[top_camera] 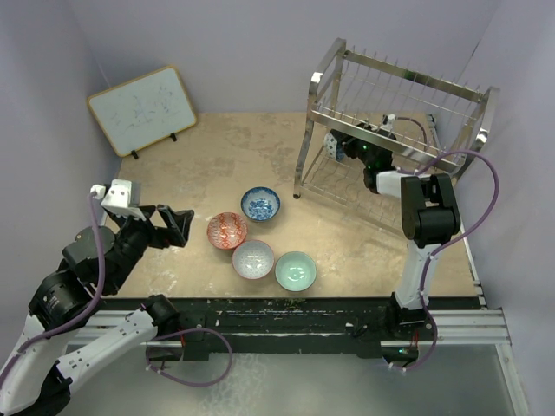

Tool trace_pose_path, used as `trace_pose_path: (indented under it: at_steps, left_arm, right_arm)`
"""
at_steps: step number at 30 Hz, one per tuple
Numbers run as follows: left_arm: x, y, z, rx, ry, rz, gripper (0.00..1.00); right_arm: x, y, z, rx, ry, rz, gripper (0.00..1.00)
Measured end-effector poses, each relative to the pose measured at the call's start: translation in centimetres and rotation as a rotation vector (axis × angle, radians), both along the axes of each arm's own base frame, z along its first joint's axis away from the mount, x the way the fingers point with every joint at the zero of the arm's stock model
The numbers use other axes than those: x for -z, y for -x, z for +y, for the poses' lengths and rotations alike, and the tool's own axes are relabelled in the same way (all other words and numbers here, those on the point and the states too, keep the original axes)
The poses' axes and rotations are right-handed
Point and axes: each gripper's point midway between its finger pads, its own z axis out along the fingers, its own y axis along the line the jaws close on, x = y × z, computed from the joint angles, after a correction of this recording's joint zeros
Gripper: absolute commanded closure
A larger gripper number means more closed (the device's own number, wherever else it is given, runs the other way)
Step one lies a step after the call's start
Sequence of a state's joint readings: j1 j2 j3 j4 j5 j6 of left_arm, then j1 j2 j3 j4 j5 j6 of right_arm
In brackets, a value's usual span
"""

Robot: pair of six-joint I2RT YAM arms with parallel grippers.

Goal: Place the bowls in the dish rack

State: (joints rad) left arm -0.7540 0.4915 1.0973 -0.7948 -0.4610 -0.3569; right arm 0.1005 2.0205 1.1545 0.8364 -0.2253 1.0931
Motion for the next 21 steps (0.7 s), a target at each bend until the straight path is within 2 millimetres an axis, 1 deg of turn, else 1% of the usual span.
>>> trace_pose_path:
  at_steps: [1,2,4,6,8,13,21]
  left_arm:
    - [0.0,0.0,0.0,0.0,0.0,0.0,0.01]
    - [0.0,0.0,0.1,-0.001,0.001,-0.001,0.01]
    - [0.0,0.1,0.2,-0.003,0.002,-0.003,0.01]
    - [-0.1,0.2,0.3,-0.006,0.005,-0.007,0.01]
    - [-0.1,0.2,0.4,-0.009,0.004,-0.007,0.01]
    - [0.0,0.2,0.5,-0.012,0.003,-0.006,0.01]
    - [0.2,0.3,0.6,-0.016,-0.005,0.002,0.01]
  right_arm:
    - [0.0,0.0,0.0,-0.001,0.004,0.004,0.7]
    - [0.1,-0.1,0.1,-0.001,0.007,0.007,0.8]
    - [0.1,-0.1,0.1,-0.002,0.016,0.007,0.85]
    - [-0.1,-0.1,0.2,-0.004,0.014,0.002,0.93]
    - [-0.3,-0.2,0.2,-0.004,0.021,-0.012,0.99]
    - [-0.9,-0.2,0.0,-0.005,0.002,-0.046,1.0]
    - [-1.1,0.4,-0.3,-0.008,-0.118,-0.13,1.0]
